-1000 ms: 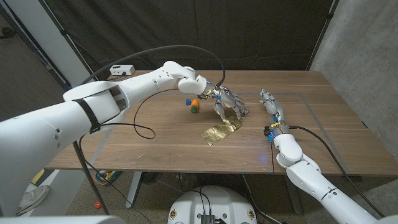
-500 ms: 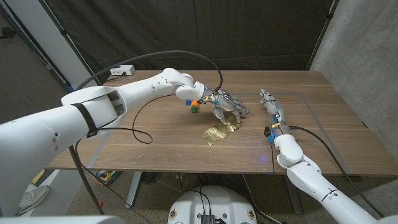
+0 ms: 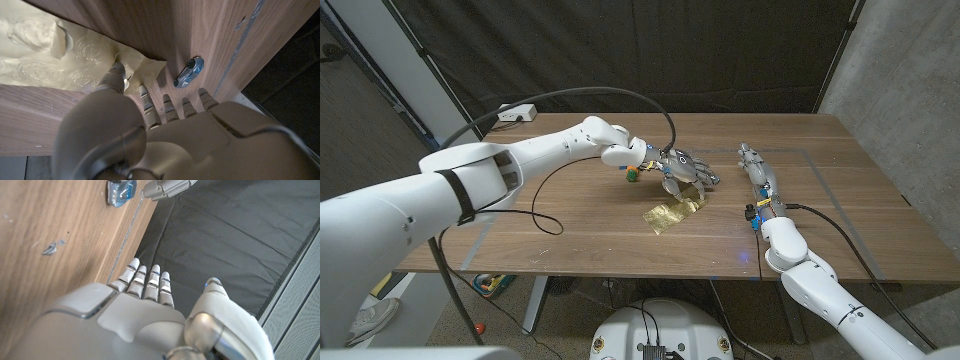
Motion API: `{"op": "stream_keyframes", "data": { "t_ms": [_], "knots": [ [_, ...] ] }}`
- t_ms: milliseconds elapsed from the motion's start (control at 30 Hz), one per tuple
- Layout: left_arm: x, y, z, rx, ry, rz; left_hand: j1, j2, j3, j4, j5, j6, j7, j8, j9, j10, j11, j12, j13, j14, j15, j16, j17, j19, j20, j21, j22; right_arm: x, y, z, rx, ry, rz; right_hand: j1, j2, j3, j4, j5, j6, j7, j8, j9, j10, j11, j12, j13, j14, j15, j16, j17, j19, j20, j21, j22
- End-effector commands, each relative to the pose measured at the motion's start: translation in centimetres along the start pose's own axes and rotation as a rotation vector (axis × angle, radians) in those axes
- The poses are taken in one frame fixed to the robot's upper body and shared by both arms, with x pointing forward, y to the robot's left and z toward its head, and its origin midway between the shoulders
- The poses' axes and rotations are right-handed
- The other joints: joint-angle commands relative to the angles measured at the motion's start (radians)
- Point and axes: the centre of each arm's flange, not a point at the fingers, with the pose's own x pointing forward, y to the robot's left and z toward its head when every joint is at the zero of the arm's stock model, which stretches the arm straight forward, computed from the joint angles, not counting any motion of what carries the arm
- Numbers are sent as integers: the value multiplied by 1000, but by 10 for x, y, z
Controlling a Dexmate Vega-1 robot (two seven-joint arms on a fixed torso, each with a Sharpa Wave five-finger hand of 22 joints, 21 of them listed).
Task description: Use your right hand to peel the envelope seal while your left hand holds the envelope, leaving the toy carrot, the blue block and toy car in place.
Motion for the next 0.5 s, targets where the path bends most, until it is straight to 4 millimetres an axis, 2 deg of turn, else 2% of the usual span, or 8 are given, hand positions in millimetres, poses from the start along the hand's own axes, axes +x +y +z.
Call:
{"op": "stream_keyframes", "data": {
  "t_ms": [33, 133, 200, 300, 333, 367, 467, 500],
  "knots": [
    [3, -16, 1, -11, 11, 18, 13, 1, -4, 0, -9, 32, 0, 13, 2, 14, -7, 8, 4, 5, -7, 11, 2, 10, 0, 9, 6, 1, -1, 0, -9, 2, -2, -8, -2, 0, 0, -4, 6, 1, 5, 3, 11, 2, 3, 4, 12, -2, 2, 4, 9, -5, -3, 4],
    [4, -18, 1, -20, 11, 17, 13, 7, -3, 2, -11, 54, 1, 20, 2, 21, -10, 10, 5, 9, -9, 13, 3, 13, -5, 12, 6, 1, -2, 0, -12, 0, -3, -8, -2, 0, -1, -4, 6, 1, 5, 3, 10, 2, 3, 4, 13, -2, 2, 4, 10, -5, -4, 4],
    [3, -18, 0, -21, 12, 16, 13, 20, -2, 8, -15, 79, 0, 28, 1, 40, -9, 16, 7, 21, -4, 18, 3, 22, 4, 17, 7, 1, -2, 0, -10, 1, -6, -8, -2, 0, -1, -4, 6, 1, 5, 3, 10, 1, 3, 4, 12, -2, 1, 4, 9, -4, -5, 4],
    [3, -20, -1, -28, 16, 17, 24, 32, 1, 7, -23, 165, 6, 57, -3, 85, -16, 30, 8, 38, -16, 22, 0, 33, -3, 26, 8, 2, -2, 0, -9, 3, -10, -8, -1, 0, -1, -4, 6, 1, 5, 3, 10, 3, 3, 4, 12, -2, 1, 3, 10, -4, -5, 4],
    [3, -21, -1, -30, 18, 17, 29, 34, 1, 5, -27, 202, 6, 69, -5, 113, -32, 37, 9, 48, -22, 25, -1, 39, -8, 30, 8, 2, -2, 1, -13, 0, -9, -8, -1, 0, -2, -4, 6, 1, 5, 3, 9, 2, 2, 4, 12, -1, 1, 3, 10, -4, -6, 4],
    [3, -22, -2, -34, 20, 17, 30, 35, 1, 4, -28, 212, 7, 72, -5, 115, -34, 37, 9, 51, -23, 26, -1, 40, -9, 31, 8, 2, -2, 1, -10, 2, -12, -8, -1, 0, -2, -4, 6, 0, 5, 3, 10, 2, 3, 4, 11, 0, 0, 3, 10, -4, -6, 4],
    [3, -25, -3, -49, 26, 16, 48, 43, 3, 0, -37, 352, 14, 119, -12, 169, -50, 46, 7, 76, -38, 31, -4, 55, -17, 43, 7, 2, -2, 1, -12, 1, -13, -9, -1, 0, -2, -4, 6, 0, 4, 3, 10, 1, 2, 4, 12, 0, 0, 3, 10, -4, -7, 4],
    [2, -26, -4, -55, 28, 16, 58, 49, 8, -3, -39, 395, 27, 135, -13, 179, -52, 46, 6, 84, -45, 33, -4, 60, -23, 47, 7, 2, -2, 1, -10, 3, -15, -9, -1, 0, -2, -4, 6, 0, 5, 3, 10, 1, 2, 4, 12, -2, 1, 3, 10, -4, -7, 4]
  ]
}}
